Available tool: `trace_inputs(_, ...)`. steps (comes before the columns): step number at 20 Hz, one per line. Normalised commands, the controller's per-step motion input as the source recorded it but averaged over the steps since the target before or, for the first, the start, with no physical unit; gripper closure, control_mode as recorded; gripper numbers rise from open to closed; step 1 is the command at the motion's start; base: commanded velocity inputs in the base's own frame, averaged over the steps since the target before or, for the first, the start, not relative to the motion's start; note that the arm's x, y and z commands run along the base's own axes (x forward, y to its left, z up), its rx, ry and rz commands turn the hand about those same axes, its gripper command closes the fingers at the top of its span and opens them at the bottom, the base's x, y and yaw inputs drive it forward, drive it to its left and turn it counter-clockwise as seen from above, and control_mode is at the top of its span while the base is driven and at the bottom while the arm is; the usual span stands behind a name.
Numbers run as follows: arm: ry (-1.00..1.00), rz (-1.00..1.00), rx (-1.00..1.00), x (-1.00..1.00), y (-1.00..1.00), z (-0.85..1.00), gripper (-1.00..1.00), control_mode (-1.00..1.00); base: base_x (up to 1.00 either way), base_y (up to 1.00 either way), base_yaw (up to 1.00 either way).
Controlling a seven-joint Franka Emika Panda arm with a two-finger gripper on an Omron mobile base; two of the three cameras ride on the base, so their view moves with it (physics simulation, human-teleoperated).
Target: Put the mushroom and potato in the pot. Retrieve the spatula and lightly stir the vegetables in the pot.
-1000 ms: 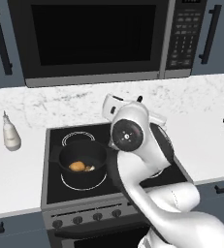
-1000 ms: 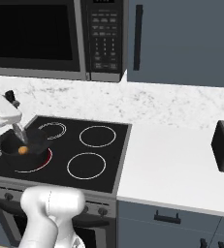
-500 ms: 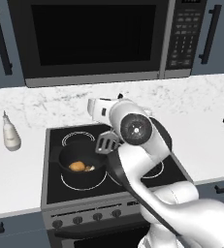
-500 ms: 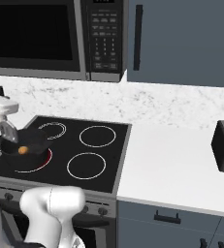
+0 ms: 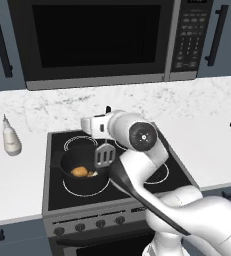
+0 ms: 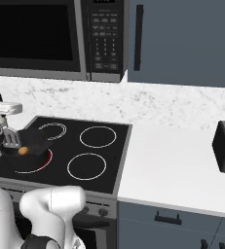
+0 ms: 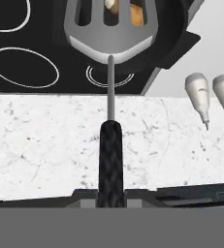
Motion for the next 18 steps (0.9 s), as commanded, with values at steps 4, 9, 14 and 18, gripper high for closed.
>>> trace_inputs(4,0.0,0.21,-0.11,0.12,0.19,-0.42,1.0,-1.0,0.0,0.0,0.0)
trace_inputs(9,0.0,0.18,-0.07,0.09,0.3,-0.29,1.0,-1.0,0.0,0.0,0.0)
trace_inputs(14,0.02,0.15,-0.06,0.15,0.2,-0.3,1.0,-1.0,0.0,0.0,0.0)
trace_inputs(18,0.03,0.14,-0.06,0.21,0.14,-0.39,1.0,-1.0,0.0,0.0,0.0)
